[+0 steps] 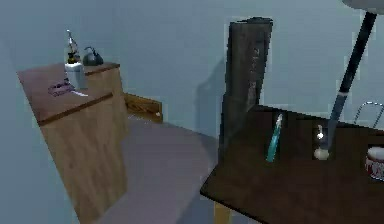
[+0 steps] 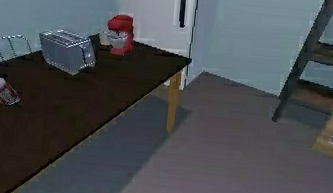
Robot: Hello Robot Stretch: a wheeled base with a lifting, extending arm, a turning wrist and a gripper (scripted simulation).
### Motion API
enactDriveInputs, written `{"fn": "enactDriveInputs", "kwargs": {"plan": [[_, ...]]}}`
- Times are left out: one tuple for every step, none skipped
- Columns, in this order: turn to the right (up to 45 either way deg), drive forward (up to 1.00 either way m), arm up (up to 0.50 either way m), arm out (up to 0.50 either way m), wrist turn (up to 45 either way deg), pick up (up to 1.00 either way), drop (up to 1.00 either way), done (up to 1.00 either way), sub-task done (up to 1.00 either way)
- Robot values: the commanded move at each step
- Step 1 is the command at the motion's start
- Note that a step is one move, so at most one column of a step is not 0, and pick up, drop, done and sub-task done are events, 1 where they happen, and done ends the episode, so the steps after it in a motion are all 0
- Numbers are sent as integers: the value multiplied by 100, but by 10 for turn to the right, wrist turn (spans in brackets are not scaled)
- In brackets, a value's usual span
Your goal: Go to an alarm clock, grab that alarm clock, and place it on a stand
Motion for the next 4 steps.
{"fn": "enactDriveInputs", "kwargs": {"plan": [[450,0,0,0,0,0,0,0,0],[450,0,0,0,0,0,0,0,0],[270,0,0,0,0,0,0,0,0],[0,45,0,0,0,0,0,0,0]]}}
